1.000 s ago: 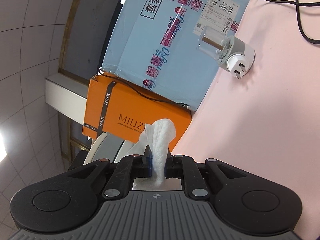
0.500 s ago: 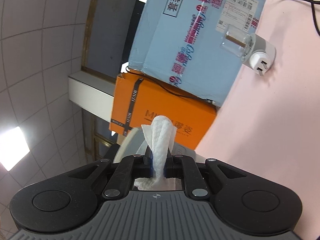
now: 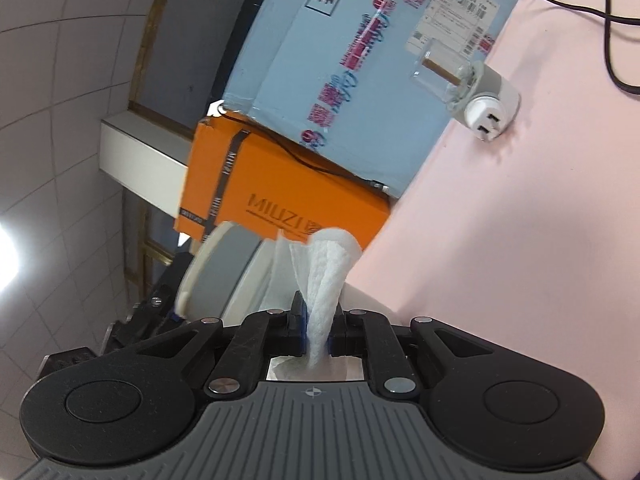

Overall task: Clean container
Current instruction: 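Grip and lift the tumbler lid with the left gripper while the right brings the wipe, then rub the wipe along the tumbler side while the left gripper holds the tumbler up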

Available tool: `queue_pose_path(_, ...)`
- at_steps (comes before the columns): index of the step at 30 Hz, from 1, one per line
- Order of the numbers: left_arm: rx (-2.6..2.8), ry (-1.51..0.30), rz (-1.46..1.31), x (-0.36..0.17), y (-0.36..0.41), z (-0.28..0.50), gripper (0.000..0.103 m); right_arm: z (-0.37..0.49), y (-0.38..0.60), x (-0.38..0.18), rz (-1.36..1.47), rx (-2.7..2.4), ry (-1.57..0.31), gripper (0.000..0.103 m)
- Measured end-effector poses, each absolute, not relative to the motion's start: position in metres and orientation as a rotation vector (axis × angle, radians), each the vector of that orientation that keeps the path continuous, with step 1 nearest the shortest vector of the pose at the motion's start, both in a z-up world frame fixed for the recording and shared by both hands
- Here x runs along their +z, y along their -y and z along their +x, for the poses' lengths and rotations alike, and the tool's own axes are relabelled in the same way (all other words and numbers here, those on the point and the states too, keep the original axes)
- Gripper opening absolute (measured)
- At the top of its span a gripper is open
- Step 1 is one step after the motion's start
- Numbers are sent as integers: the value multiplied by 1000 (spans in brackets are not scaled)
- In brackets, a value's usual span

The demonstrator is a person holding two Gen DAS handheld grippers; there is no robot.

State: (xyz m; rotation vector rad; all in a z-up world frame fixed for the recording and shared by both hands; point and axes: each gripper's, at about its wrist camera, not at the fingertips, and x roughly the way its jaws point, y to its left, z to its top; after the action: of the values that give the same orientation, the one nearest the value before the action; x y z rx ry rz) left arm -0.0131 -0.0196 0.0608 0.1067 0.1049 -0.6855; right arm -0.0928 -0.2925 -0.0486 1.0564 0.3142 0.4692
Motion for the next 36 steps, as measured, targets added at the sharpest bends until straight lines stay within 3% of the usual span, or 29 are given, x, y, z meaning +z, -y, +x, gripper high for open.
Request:
queue_pose_path(11, -687, -109, 98, 61, 19, -12, 103, -99, 288, -37, 1012, 577, -274, 10)
queue_pose_path(26, -696, -119, 88, 61, 18, -8, 103, -92, 264, -22, 551, 498, -457, 10)
queue_pose_path(36, -690, -119, 88, 61, 18, -9, 103, -97, 259, 0, 451, 619, -378, 10)
